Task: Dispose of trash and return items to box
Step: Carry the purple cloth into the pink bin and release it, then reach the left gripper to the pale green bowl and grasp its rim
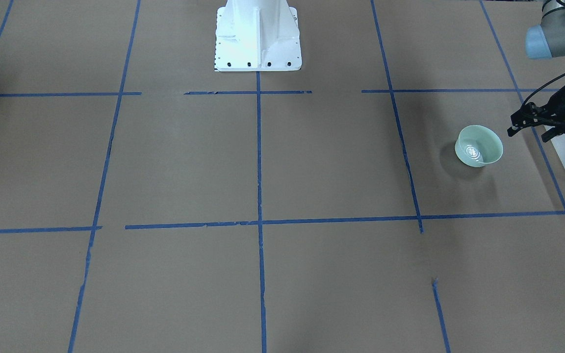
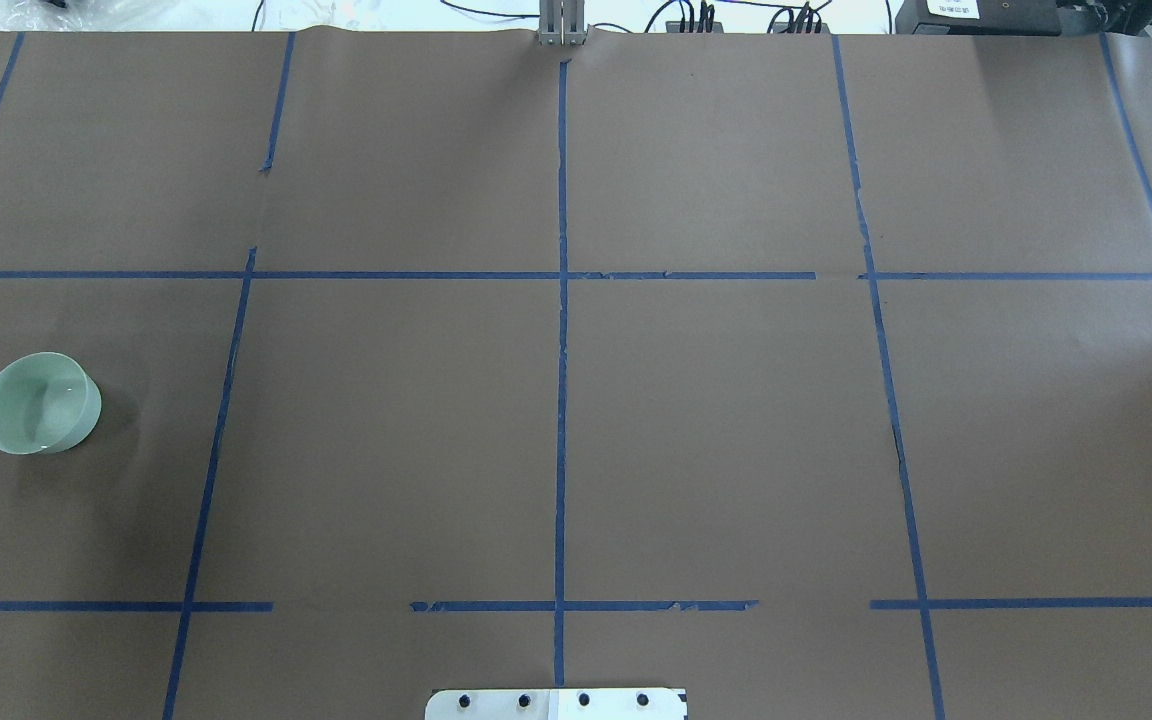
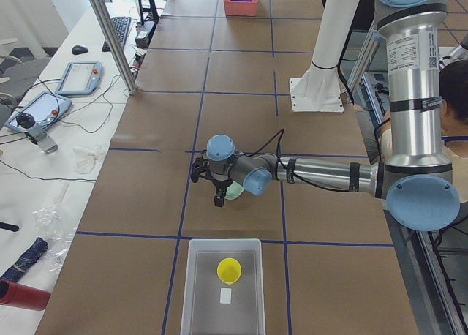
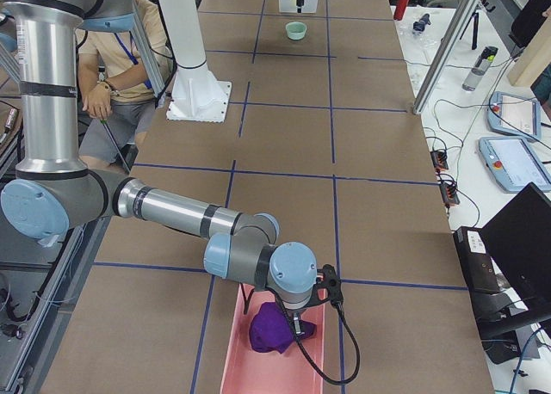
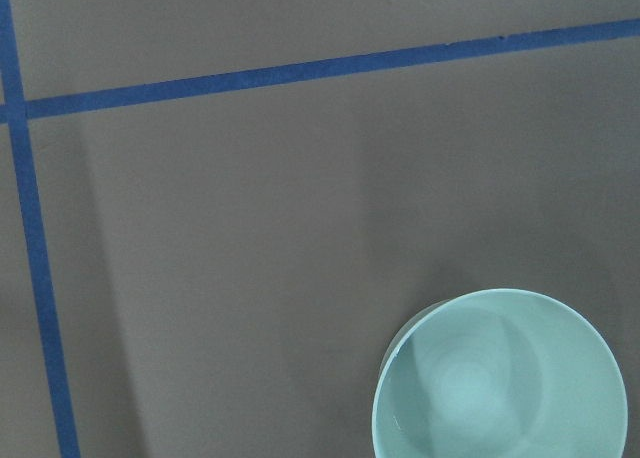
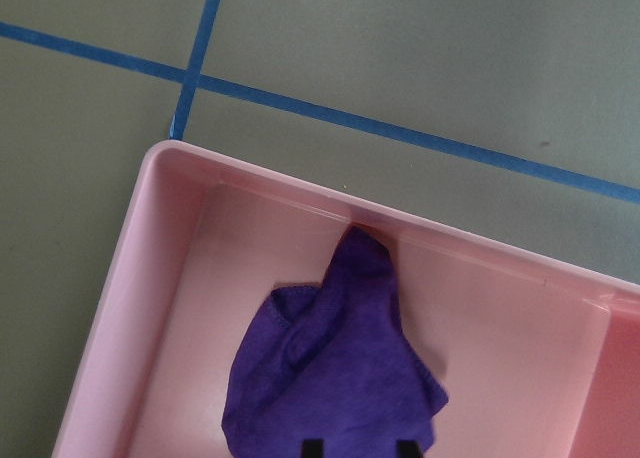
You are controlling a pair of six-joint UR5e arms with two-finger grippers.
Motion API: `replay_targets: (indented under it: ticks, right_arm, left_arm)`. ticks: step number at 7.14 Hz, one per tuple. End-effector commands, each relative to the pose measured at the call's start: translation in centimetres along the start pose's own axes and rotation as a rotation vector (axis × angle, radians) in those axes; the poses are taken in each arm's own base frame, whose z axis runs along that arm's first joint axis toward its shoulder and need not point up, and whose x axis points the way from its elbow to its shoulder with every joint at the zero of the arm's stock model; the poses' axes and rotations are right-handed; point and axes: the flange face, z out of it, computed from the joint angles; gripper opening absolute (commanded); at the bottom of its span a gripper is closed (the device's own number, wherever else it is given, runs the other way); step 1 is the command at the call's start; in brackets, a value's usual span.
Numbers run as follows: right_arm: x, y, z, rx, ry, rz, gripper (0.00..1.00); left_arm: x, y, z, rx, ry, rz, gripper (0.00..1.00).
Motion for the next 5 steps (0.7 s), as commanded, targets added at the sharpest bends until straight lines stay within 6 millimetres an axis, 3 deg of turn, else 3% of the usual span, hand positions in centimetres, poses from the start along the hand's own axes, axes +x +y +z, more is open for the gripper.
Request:
replay_targets:
  ticks: [1,3,5]
  right_arm:
    - [-4.1,-3.4,-0.9,0.060,-0.047,-0.033,1.00]
    - [-10.9,-7.5,-0.1,0.097,-0.074,0.048,1.00]
    - [-14.9,-9.1,2.4,0.098,-0.097,0.058,1.00]
  left_arm:
    - [0.3,0.1,0.8,-0.002,-0.031,-0.003,1.00]
    - [1.7,0.7,3.4,-0.029,-0.070,-0.040,1.00]
    - [3.2,1.4,5.3,-0.068,-0.066,-0.041,1.00]
